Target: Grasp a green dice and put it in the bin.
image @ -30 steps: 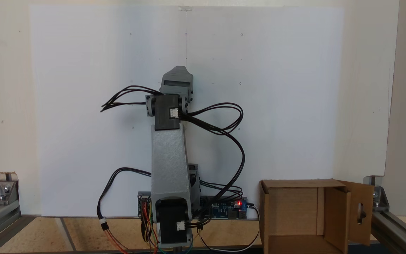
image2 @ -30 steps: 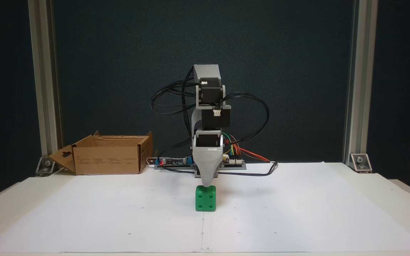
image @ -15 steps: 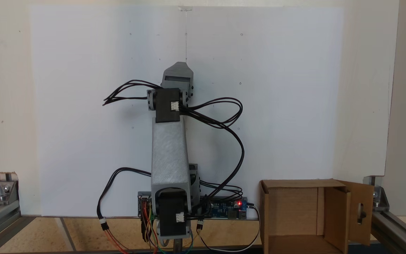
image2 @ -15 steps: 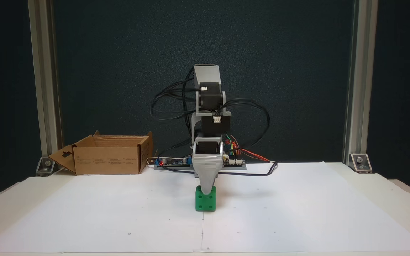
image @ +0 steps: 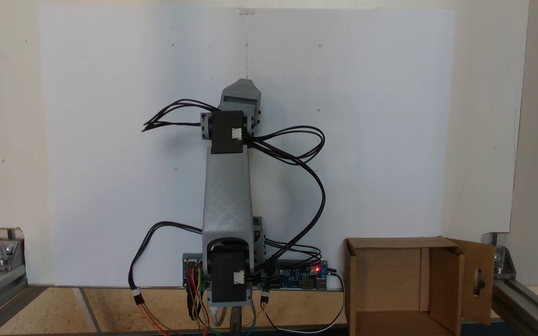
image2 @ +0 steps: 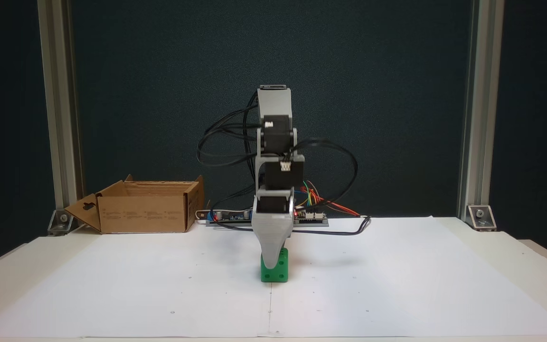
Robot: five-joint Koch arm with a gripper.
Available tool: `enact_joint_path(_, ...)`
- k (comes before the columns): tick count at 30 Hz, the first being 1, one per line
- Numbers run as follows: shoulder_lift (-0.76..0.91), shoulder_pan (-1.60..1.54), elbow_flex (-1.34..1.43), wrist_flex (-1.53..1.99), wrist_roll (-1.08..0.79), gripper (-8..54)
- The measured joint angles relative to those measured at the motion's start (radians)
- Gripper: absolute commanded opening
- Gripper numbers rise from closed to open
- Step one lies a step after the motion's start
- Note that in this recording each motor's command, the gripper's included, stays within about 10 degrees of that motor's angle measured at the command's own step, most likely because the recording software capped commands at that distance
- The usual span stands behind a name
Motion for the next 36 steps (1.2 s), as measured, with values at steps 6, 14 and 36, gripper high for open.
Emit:
enact_joint_path(6, -0.043, 0.003, 0.000, -0.008, 0.000, 42.9)
enact_joint_path(14, -0.061, 0.009, 0.000, -0.028, 0.000, 42.1)
enact_joint_path(36, -0.078, 0.012, 0.000, -0.054, -0.021, 30.8)
